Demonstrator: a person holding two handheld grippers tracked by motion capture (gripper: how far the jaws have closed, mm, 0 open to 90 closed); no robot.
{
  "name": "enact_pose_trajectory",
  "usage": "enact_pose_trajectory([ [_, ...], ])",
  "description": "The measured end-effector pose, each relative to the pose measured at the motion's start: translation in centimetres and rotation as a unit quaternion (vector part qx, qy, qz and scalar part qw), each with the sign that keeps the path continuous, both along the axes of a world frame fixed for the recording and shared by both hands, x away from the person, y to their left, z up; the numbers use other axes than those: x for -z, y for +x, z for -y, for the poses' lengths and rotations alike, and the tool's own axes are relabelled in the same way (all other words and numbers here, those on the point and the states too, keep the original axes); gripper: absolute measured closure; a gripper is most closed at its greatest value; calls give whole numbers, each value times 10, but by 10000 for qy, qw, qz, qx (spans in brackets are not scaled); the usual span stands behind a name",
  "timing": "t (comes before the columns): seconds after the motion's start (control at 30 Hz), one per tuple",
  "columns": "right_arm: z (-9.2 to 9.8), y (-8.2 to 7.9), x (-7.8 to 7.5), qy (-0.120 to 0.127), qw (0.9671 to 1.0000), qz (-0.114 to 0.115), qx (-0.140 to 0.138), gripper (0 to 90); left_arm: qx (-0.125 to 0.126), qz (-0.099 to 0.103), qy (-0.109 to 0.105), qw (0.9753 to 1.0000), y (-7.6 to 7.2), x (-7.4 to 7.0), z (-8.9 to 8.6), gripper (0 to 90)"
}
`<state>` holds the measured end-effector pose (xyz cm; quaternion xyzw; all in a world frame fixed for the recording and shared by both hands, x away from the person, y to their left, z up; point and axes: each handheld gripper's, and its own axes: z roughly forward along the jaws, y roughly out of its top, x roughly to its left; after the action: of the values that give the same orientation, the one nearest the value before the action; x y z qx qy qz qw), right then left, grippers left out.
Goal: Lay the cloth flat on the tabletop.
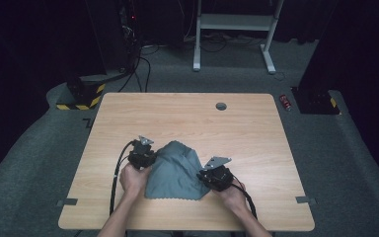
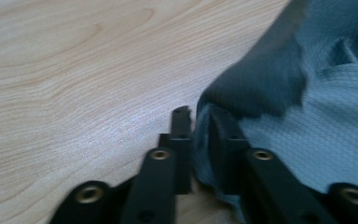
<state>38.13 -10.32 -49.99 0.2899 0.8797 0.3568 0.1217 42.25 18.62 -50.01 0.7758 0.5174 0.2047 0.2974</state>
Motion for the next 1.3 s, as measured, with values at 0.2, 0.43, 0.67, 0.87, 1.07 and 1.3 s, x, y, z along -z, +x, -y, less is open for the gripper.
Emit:
enact_pose_trajectory([
  [0.2,0,16,-2,74,9994,-17,330,731,92,226,-71,9997,-20,-2,-4,542],
  [0.43,-13,39,6,-66,9980,-89,627,669,19,191,-36,9998,-31,12,-10,462],
  [0.67,-22,52,8,-201,9967,-282,733,723,55,264,53,9996,-34,18,-10,435],
  [0.87,-23,55,10,-226,9978,-385,497,862,21,348,-205,9992,-34,23,-17,392],
  [1.07,-22,57,6,-326,9973,-379,543,886,41,528,-272,9982,-36,27,-18,371],
  [1.3,2,70,-19,-487,9948,-66,886,887,38,530,-274,9982,-36,27,-18,371],
])
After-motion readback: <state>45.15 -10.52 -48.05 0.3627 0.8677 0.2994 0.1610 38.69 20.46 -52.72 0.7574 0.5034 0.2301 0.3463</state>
